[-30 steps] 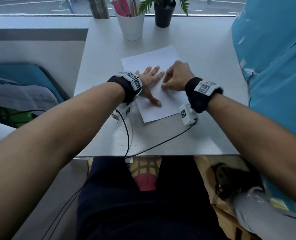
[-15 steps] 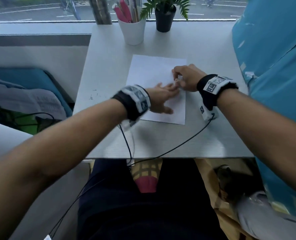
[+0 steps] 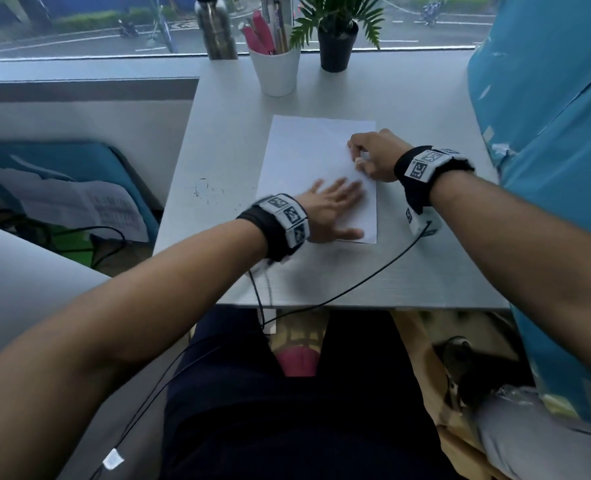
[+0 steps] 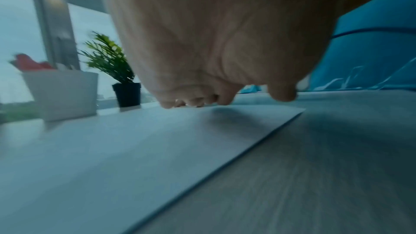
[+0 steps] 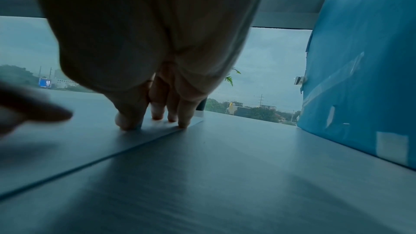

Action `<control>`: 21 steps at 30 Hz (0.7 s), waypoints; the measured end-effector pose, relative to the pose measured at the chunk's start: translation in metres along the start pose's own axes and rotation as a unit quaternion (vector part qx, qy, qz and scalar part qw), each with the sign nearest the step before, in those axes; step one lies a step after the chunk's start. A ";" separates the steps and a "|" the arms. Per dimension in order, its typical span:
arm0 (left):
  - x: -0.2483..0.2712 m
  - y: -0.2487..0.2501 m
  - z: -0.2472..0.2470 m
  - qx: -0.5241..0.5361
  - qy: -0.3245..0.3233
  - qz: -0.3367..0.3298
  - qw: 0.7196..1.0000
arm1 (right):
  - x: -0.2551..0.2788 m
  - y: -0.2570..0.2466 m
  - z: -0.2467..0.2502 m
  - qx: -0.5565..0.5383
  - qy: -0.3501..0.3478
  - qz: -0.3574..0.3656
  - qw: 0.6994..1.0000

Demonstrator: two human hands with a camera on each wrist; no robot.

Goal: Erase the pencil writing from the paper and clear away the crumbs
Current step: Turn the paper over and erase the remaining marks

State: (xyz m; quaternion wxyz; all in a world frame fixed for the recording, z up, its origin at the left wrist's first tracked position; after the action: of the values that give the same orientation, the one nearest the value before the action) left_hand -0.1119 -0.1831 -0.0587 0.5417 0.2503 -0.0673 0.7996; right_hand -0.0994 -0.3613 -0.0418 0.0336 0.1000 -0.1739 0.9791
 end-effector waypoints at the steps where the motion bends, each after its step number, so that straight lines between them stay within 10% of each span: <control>1: -0.005 0.008 -0.001 0.006 -0.021 -0.035 0.999 | 0.001 -0.001 0.000 -0.001 0.002 0.004 1.000; 12: 0.031 -0.108 -0.005 0.093 -0.012 0.230 0.969 | 0.009 -0.017 0.005 0.025 -0.012 -0.017 0.999; 21: 0.043 -0.122 -0.008 0.088 -0.011 0.293 0.952 | 0.023 -0.034 -0.017 -0.009 -0.034 -0.041 0.999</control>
State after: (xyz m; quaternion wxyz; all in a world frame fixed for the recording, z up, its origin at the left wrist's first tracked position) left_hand -0.0167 -0.0946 -0.0651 0.2590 0.2753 -0.0729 0.9229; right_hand -0.1218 -0.3228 -0.0413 0.0691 0.1398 -0.1796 0.9713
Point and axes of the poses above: each hand's wrist, its own x-axis away from the middle knuckle, its own z-axis out of the back of the hand, y = z × x, the point moved 2 cm from there along -x, towards the middle knuckle, and after that the axes turned 4 degrees about -y, right-handed, at the moved point
